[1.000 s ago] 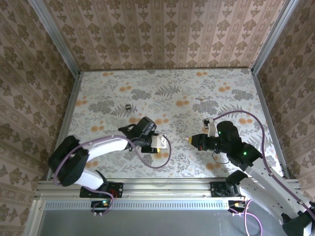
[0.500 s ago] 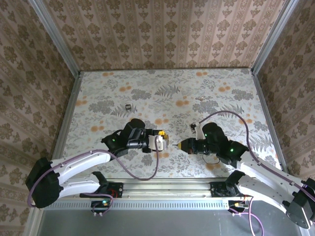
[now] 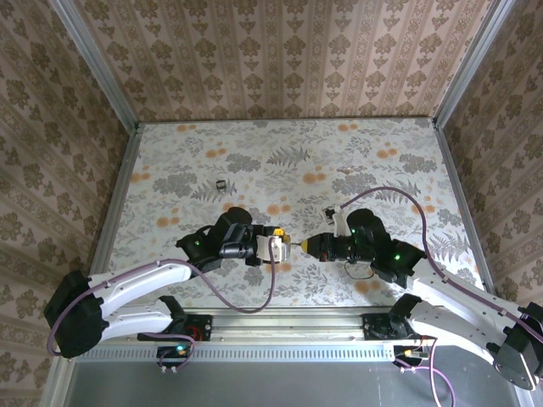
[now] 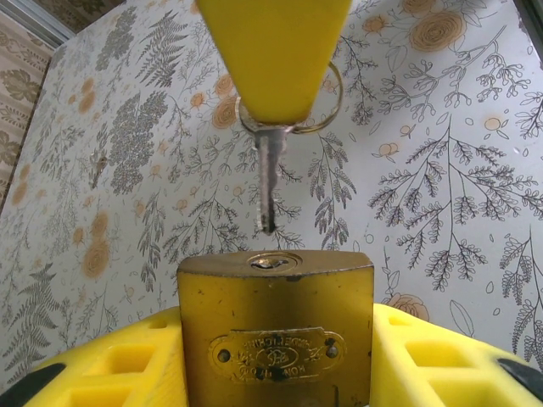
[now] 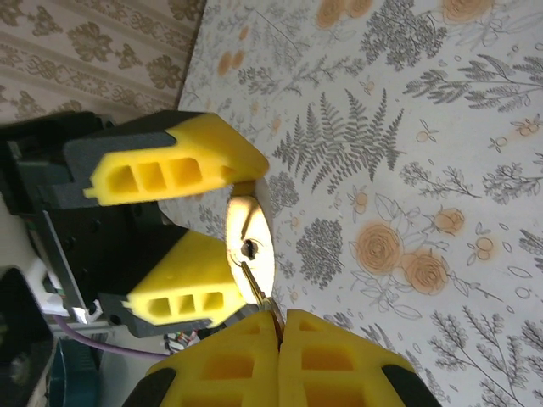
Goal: Unlock with the key
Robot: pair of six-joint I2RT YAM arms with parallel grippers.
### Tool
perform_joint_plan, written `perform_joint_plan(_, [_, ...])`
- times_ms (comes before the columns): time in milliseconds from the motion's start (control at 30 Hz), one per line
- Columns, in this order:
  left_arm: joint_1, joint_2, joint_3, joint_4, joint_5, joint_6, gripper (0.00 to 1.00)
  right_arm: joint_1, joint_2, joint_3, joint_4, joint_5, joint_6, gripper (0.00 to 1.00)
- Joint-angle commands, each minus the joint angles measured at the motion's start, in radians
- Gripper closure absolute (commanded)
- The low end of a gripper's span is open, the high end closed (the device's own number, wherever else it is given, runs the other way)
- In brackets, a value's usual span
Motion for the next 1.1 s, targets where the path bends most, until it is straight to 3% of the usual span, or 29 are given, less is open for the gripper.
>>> perform_joint_plan(0, [-0.01, 0.0, 0.021, 0.027, 0.005, -0.013, 0.78, 0.009, 0.001, 0.004, 0.043, 0.001, 0.012, 1.0])
perform_joint_plan(1067, [-0.011, 0.006, 0.03, 0.012, 0.028, -0.026, 0.79, 0.016, 0.075, 0.006, 0.048, -0.013, -0.013, 1.0])
